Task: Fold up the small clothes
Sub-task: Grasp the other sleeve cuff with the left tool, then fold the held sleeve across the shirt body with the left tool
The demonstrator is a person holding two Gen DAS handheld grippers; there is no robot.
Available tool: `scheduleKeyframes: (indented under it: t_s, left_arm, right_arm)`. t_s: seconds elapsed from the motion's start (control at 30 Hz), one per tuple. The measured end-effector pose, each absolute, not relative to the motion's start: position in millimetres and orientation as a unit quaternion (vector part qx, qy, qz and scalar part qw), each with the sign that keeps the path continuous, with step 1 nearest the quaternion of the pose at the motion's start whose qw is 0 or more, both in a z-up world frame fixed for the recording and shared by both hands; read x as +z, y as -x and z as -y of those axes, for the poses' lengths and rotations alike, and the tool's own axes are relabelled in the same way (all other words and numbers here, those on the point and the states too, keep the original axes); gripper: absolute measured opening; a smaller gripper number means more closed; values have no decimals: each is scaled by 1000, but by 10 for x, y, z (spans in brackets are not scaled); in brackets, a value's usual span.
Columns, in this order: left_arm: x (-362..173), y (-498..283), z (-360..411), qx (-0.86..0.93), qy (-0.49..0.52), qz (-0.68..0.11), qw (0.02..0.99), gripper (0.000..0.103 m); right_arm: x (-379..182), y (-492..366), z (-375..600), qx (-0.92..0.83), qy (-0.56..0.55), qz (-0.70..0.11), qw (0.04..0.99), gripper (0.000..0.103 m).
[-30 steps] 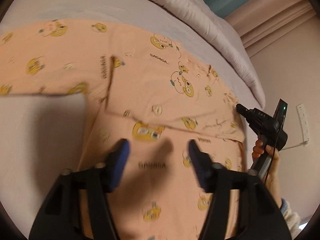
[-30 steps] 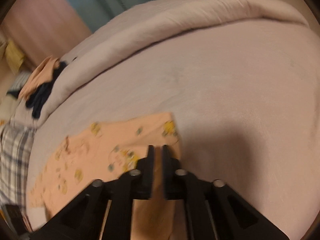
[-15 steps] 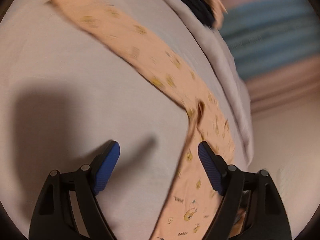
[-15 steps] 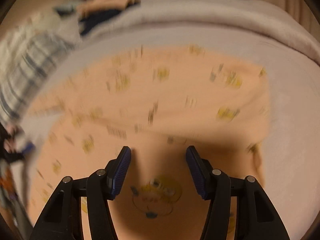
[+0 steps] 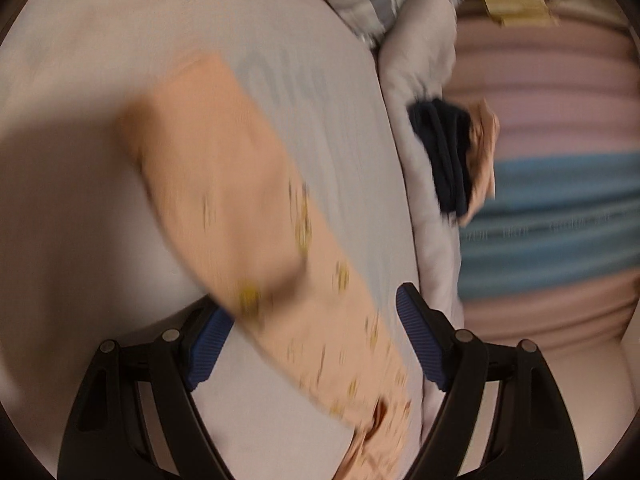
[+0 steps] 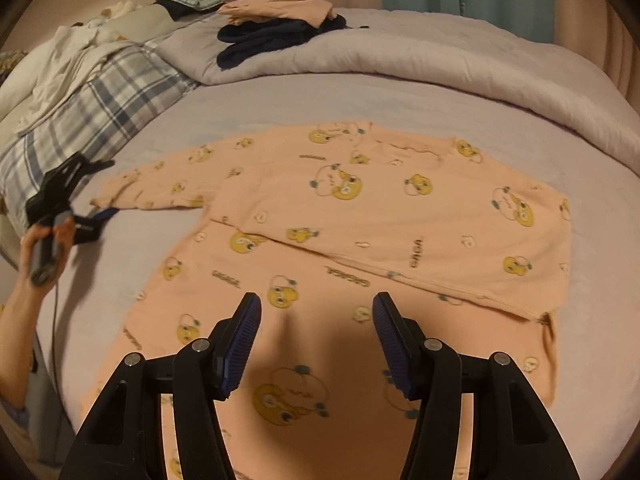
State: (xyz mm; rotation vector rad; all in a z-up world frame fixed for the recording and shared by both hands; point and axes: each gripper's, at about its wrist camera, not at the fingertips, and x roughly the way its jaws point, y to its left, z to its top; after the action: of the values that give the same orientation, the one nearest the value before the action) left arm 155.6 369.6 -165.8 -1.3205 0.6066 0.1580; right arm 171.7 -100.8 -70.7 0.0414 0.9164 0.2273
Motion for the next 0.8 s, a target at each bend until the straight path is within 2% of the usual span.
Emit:
scheduleKeyframes:
  t_s: [0.07,0.17,0.2,0.23,0.3,0.43,0.6,0.8]
  left_arm:
    - [-1641,-1550,-3826,85,615,-260,739,80]
    - [-1608,-1554,-3880,116,609,-261,740,63]
    - [-1608,-1563,-3872,123,604,-266,741,49]
    - [-1620,-1568,-3868,134,594,-281,742,26]
    - [-1659,-1603,-3852,151,578,-312,739,4]
    - [-1620,-1533,-3854,158,569,-316,742,2]
    - [-1138,-1659,-3542,101,489,-312,808,2]
    - [-496,-1877,-2588,3,367,-316,875,2]
  right_arm:
    - [-733,-1668,925,110,-14,-441,891,58]
    - [-724,-1648,951,114,-20,-442,890,58]
    - [-726,-1657,960,116,-23,-440,890,58]
    - [-720,-1660,970,116,-26,-437,891,58]
    - [-726,-1716,1021,115,-44,-432,893,58]
    - [-827,-1870,1135,124,-129,-431,884,58]
    - [-895,-1874,1133,129,-166,-430,878,58]
    - [-828,-1798,1318,116,-190,-415,882,58]
